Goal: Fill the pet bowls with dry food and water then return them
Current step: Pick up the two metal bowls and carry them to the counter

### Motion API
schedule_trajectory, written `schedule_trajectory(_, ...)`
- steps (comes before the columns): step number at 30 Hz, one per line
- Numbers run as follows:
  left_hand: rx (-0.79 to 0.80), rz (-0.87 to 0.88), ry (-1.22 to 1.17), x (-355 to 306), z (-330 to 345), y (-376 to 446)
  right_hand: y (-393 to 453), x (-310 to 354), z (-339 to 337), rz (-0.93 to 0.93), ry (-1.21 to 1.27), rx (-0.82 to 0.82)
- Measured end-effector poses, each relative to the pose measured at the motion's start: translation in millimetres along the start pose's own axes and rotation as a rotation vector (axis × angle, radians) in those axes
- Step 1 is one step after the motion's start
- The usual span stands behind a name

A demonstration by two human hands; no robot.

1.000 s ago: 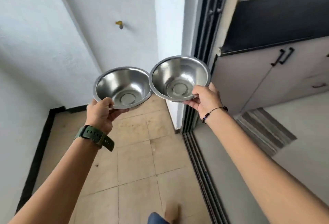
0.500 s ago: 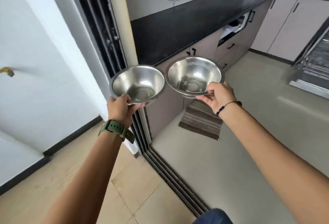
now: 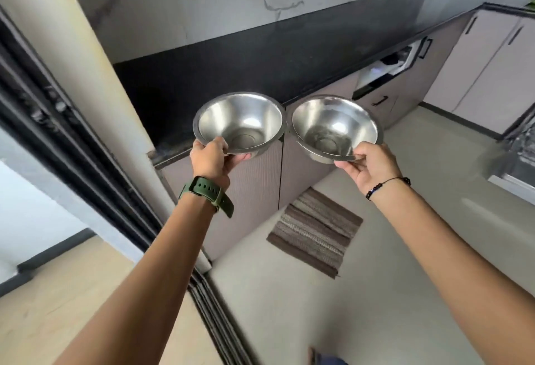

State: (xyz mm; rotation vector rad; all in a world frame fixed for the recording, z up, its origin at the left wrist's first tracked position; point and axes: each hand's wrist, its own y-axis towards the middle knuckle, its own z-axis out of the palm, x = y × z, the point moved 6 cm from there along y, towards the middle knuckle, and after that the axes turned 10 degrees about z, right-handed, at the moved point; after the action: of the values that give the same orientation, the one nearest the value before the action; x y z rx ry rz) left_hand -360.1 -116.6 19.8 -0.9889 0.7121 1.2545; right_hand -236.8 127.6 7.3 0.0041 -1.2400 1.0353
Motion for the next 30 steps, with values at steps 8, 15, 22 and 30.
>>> schedule_trajectory(8, -0.095, 0.053, -0.003, 23, 100, 66, 123, 87, -3, 0.033, -0.044, 0.007)
schedule_trajectory(15, -0.213, 0.063, -0.01, 47, 160, 159, 243, 151, 33, 0.022, -0.093, 0.084)
schedule_trajectory(22, -0.304, 0.068, -0.044, 58, 206, 264, 361, 192, 98, 0.04, -0.141, 0.124)
schedule_trajectory(30, -0.435, 0.128, -0.026, 55, 237, 353, 466, 216, 185, 0.134, -0.167, 0.219)
